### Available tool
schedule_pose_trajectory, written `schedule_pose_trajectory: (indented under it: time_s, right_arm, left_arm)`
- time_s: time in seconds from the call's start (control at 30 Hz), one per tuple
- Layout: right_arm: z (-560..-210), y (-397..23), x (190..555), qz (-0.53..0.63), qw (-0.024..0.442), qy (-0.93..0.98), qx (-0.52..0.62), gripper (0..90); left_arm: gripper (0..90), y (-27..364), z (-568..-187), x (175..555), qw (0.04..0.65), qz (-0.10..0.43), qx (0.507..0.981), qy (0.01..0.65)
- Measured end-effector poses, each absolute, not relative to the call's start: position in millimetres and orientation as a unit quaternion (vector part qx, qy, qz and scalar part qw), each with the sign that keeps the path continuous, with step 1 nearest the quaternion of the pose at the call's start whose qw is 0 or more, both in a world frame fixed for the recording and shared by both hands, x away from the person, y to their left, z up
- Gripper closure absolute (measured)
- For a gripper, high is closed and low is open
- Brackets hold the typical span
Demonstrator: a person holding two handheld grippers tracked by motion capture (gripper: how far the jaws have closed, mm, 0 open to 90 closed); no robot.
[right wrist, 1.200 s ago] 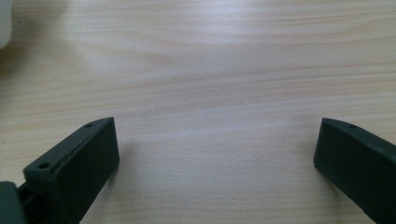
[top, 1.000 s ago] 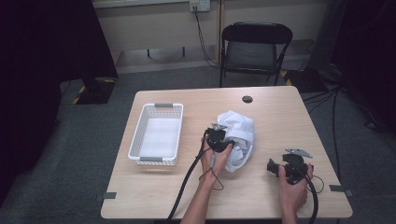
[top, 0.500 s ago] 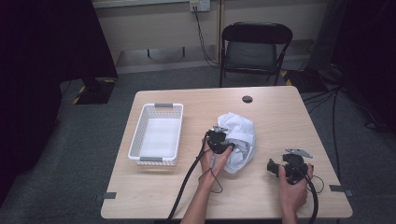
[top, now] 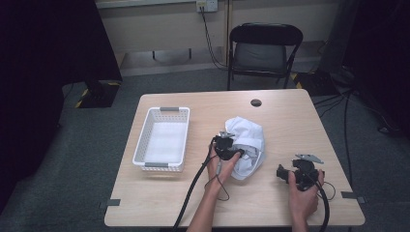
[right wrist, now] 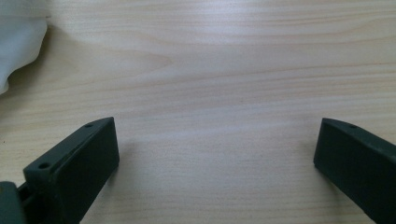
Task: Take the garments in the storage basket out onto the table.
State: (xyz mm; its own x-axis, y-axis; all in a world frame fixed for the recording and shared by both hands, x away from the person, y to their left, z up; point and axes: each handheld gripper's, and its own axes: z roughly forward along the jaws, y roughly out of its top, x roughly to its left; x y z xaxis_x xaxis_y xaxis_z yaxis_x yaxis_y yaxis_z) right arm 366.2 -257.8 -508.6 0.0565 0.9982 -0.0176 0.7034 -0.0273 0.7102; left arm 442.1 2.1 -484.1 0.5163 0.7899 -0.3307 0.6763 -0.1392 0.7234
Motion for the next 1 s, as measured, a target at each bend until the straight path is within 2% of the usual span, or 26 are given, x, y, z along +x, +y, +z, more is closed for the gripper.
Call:
schedule_pose_trajectory:
  time_s: [0.07,0.1,0.13,0.17,0.2,0.23,0.53,1.0]
  right_arm:
    - [-508.6,-257.8,366.2,0.258,0.285,0.636,0.669,0.0]
    - [-508.6,-257.8,366.2,0.258,0.285,0.636,0.669,0.0]
    - [-508.6,-257.8,366.2,0.258,0.285,0.636,0.669,0.0]
    - [-508.6,-257.8,366.2,0.258,0.285,0.636,0.669,0.0]
    - [-508.6,-257.8,366.2,0.258,0.285,0.636,0.668,0.0]
    - [-508.6,-257.8,366.2,0.258,0.285,0.636,0.668,0.0]
    - [-508.6,-257.8,366.2,0.258,0.285,0.636,0.668,0.0]
    - [-508.6,-257.8,366.2,0.258,0.285,0.636,0.669,0.0]
  left_arm:
    - [62.6,2.7,-484.1,442.4,0.439,0.059,0.751,0.490]
    - [58.9,2.3,-484.5,442.3,0.440,0.057,0.748,0.494]
    - [51.2,2.0,-485.0,442.4,0.439,0.057,0.747,0.496]
    - [51.2,1.5,-485.6,442.5,0.439,0.058,0.747,0.497]
    - [45.2,1.0,-486.0,442.6,0.439,0.059,0.746,0.498]
    - [45.2,0.5,-486.5,442.7,0.439,0.059,0.745,0.498]
    - [19.4,-2.4,-489.6,443.9,0.450,0.042,0.738,0.501]
    - [2.5,0.4,-484.3,441.4,0.418,0.063,0.752,0.506]
